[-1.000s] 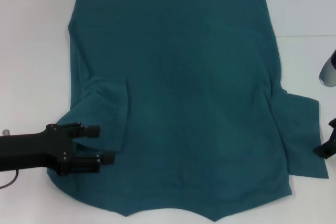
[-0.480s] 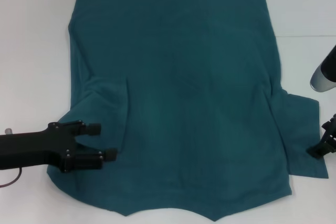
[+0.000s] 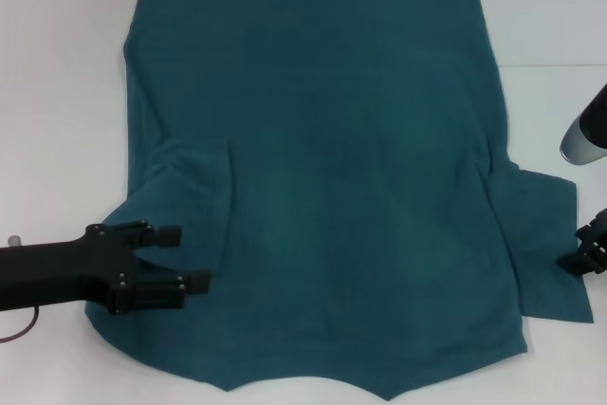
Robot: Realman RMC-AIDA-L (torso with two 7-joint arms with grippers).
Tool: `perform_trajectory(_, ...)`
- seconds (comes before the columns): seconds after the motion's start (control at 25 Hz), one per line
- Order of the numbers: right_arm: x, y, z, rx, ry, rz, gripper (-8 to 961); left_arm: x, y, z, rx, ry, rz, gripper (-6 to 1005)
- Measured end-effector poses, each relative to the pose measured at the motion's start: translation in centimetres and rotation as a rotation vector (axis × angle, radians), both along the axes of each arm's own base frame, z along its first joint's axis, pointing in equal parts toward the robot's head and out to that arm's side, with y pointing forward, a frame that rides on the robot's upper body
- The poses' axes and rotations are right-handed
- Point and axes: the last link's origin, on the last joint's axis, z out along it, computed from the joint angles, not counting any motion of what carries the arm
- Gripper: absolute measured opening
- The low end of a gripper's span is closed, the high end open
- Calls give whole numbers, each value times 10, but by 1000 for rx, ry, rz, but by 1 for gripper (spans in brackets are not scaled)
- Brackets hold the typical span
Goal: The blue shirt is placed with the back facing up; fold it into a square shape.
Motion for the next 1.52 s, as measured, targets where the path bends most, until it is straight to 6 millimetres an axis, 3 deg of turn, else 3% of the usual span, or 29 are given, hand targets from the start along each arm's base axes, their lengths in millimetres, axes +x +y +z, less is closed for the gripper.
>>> perform_trajectory(0.16,1,1,-2,1,0,0,483,0,0,-1,0,-1,-1,888)
perform_trajectory(0.36,1,3,-3,15,0,6,487,1,1,-1,1,0,-2,886)
perform_trajectory(0.92,3,2,-7,4,2,-5,204,1,3,0,11,7,1,886)
perform_trajectory(1.12,0,5,-1,19,3,3,30,0,3,0,12,7,2,886)
perform_trajectory(1.52,-31,13,32,95,13,74,37,-3,1,1,17,4,16,885)
